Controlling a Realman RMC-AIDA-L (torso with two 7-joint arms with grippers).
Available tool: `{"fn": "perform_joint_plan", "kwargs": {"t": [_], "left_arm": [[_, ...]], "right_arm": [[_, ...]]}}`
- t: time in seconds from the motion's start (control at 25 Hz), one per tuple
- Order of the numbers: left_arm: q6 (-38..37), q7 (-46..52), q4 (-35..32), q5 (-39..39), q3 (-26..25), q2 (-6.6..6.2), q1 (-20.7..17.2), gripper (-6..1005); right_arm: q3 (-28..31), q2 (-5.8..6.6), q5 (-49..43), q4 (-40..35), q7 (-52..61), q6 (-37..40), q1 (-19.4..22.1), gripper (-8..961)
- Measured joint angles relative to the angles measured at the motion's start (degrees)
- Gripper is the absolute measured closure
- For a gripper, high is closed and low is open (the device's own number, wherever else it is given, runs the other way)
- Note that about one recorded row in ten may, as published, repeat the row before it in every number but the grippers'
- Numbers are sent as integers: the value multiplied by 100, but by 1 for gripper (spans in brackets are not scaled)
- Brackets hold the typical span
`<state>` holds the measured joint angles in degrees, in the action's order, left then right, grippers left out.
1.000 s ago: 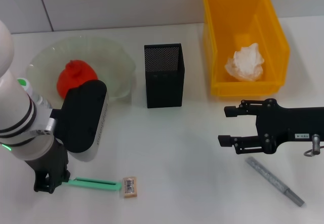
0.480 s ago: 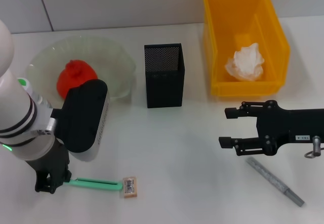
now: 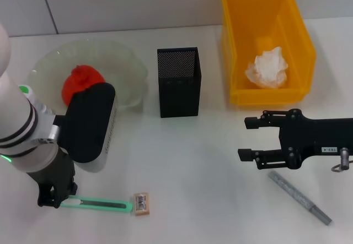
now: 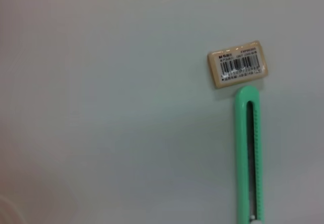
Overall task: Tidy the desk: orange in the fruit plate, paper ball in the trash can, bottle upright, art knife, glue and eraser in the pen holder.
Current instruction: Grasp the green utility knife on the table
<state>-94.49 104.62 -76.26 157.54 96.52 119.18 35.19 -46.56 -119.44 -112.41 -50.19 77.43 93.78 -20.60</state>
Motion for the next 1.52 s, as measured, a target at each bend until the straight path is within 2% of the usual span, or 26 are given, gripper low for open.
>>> {"fn": "perform_joint_plan", "kwargs": {"t": [0.68,0.92,1.52], "left_arm": [[-235,18,-16,14,-4,0,40,963],[-181,7,-17,13,14,0,42,822],[-30,-29,54,13,-3,0,54,803]], "right_arm": [[-3,0,0,-8,0,0,-3,192],[-1,0,0,-11,0,0,-12,191],[17,6,0,-8,0,-17,-40,191]]}}
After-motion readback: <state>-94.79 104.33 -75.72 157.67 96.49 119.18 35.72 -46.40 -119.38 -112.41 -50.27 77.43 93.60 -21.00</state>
